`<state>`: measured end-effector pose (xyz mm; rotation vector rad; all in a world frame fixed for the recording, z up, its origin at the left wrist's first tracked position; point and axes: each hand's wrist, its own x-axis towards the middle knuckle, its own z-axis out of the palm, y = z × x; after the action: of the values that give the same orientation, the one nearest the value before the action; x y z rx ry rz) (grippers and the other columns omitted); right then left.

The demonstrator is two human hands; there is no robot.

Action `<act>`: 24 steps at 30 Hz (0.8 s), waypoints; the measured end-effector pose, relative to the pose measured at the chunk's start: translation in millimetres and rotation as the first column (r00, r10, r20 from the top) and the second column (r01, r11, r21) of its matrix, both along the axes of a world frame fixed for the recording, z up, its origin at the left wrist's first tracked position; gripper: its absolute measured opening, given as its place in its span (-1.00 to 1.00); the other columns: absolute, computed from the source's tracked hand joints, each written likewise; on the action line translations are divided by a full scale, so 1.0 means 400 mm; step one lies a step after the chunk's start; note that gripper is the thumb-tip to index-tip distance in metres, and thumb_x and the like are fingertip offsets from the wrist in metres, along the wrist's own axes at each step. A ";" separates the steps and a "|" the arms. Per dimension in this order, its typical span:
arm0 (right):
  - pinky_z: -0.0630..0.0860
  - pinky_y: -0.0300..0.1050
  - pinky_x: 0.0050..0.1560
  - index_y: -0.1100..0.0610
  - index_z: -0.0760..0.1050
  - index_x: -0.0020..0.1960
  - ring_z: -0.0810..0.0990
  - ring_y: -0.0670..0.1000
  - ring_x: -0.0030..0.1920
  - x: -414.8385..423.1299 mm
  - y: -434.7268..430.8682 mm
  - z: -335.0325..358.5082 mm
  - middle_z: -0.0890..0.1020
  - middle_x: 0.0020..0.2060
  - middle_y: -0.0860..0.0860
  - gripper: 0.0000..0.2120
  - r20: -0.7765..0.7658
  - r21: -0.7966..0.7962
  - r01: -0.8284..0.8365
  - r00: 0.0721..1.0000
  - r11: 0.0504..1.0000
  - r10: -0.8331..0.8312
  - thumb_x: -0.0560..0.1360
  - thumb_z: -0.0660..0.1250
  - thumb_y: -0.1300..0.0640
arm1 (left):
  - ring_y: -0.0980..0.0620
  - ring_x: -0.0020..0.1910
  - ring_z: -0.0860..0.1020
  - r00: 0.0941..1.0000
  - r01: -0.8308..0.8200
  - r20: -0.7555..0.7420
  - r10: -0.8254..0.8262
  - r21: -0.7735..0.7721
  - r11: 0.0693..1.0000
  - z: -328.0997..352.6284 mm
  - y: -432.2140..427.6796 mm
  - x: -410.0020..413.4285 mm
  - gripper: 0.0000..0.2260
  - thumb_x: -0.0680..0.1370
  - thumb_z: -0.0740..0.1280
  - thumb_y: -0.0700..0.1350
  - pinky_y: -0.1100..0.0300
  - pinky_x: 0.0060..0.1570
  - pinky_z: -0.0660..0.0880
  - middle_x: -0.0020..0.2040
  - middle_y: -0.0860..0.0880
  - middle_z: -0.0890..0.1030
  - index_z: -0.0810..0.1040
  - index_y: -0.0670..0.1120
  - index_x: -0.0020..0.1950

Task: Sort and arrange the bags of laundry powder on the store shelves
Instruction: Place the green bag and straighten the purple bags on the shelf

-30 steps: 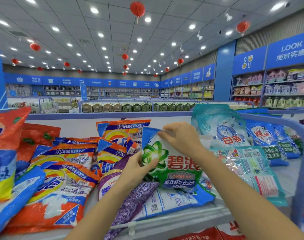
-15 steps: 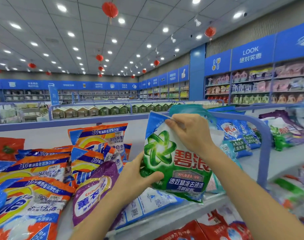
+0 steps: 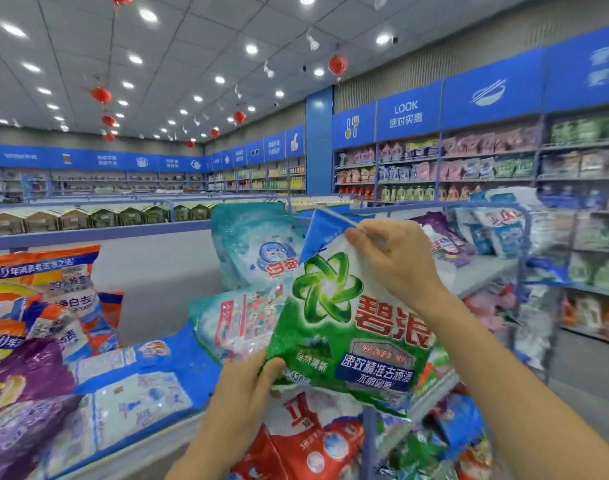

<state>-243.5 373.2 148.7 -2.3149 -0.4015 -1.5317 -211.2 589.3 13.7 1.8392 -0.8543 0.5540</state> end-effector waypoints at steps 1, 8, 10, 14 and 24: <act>0.17 -0.08 -0.47 0.27 0.45 -0.38 0.33 0.00 -0.52 -0.014 -0.047 0.001 0.42 -0.56 0.07 -0.56 -0.017 0.020 -0.018 1.000 1.000 0.018 0.55 0.26 0.00 | 0.26 -0.43 0.44 1.000 0.001 -0.017 -0.002 -0.064 0.998 -0.016 -0.048 -0.013 -0.74 0.55 0.19 0.00 0.37 -0.39 0.32 -0.41 0.08 0.57 0.51 0.10 -0.33; 0.29 -0.15 -0.48 0.15 0.45 -0.41 0.31 -0.06 -0.50 -0.119 -0.307 0.005 0.28 -0.54 -0.18 -0.67 -0.036 -0.253 -0.037 0.999 0.967 0.029 0.49 0.31 0.05 | 0.24 0.04 0.62 0.760 0.420 -0.437 -0.482 -0.236 0.876 -0.061 -0.364 -0.063 -0.76 0.50 0.40 -0.04 0.42 -0.04 0.48 0.05 0.13 0.68 0.60 -0.03 0.15; 0.30 -0.15 -0.50 0.21 0.47 -0.41 0.30 -0.05 -0.52 -0.133 -0.383 -0.001 0.34 -0.55 -0.09 -0.68 -0.014 -0.329 -0.021 1.000 0.944 0.017 0.46 0.36 0.09 | 0.17 0.04 0.64 0.708 0.486 -0.471 -0.526 -0.216 0.847 -0.045 -0.459 -0.062 -0.40 0.26 0.57 0.12 0.38 -0.08 0.52 0.07 0.11 0.68 0.51 -0.07 0.21; 0.39 -0.15 -0.54 0.21 0.47 -0.42 0.41 0.03 -0.57 -0.129 -0.530 -0.010 0.47 -0.58 0.04 -0.68 -0.014 -0.417 0.018 1.000 0.909 -0.026 0.43 0.39 0.06 | 0.22 -0.12 0.66 0.687 0.498 -0.489 -0.537 -0.221 0.838 -0.020 -0.669 -0.078 -0.58 0.27 0.60 -0.08 0.43 -0.24 0.51 -0.05 0.15 0.70 0.59 0.03 0.09; 0.41 -0.08 -0.02 0.15 0.56 0.06 0.53 0.01 -0.05 -0.070 -0.922 -0.089 0.63 -0.09 0.00 -0.72 0.020 -0.058 0.245 0.970 0.968 -0.244 0.49 0.29 -0.03 | -0.05 -0.07 0.69 0.580 0.295 -0.577 -0.575 -0.509 0.809 -0.064 -1.027 0.023 -0.48 0.11 0.62 0.05 0.24 -0.22 0.60 -0.04 -0.07 0.71 0.68 -0.06 0.02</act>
<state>-271.6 4.4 113.0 -2.4786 -0.1704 -1.6669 -201.9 178.6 -11.8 1.2391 -0.5749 -0.3313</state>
